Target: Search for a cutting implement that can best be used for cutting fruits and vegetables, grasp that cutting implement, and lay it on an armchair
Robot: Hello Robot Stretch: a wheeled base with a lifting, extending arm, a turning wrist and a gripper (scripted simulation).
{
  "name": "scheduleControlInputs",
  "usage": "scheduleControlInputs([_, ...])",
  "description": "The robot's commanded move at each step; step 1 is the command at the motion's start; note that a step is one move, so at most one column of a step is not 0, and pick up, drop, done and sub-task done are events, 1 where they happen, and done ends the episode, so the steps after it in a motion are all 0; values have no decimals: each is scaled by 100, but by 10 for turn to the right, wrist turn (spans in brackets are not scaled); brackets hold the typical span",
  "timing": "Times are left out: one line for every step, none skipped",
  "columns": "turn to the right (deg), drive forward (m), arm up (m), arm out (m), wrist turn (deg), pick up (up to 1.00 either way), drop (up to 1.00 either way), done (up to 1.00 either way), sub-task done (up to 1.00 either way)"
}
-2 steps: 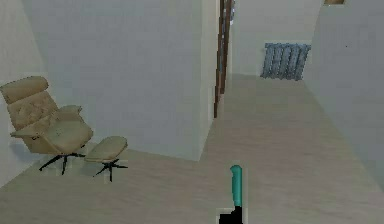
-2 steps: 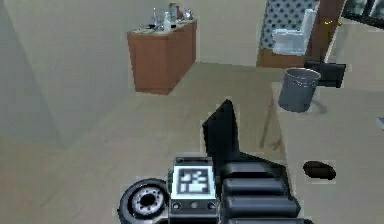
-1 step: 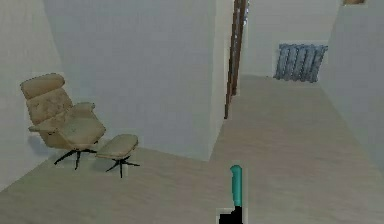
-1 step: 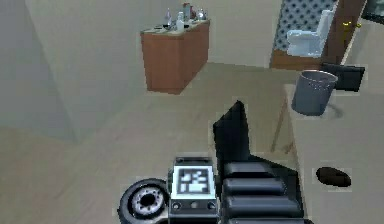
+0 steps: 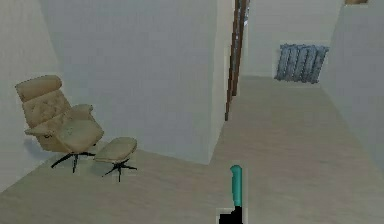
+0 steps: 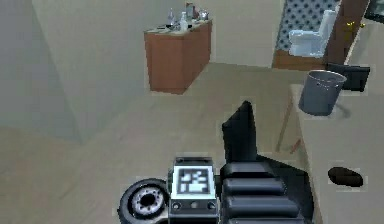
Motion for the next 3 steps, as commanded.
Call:
scheduleControlInputs([240, 0, 0, 0, 0, 0, 0, 0, 0])
scheduleControlInputs([0, 100, 0, 0, 0, 0, 0, 0, 0])
scheduleControlInputs([30, 0, 0, 0, 0, 0, 0, 0, 0])
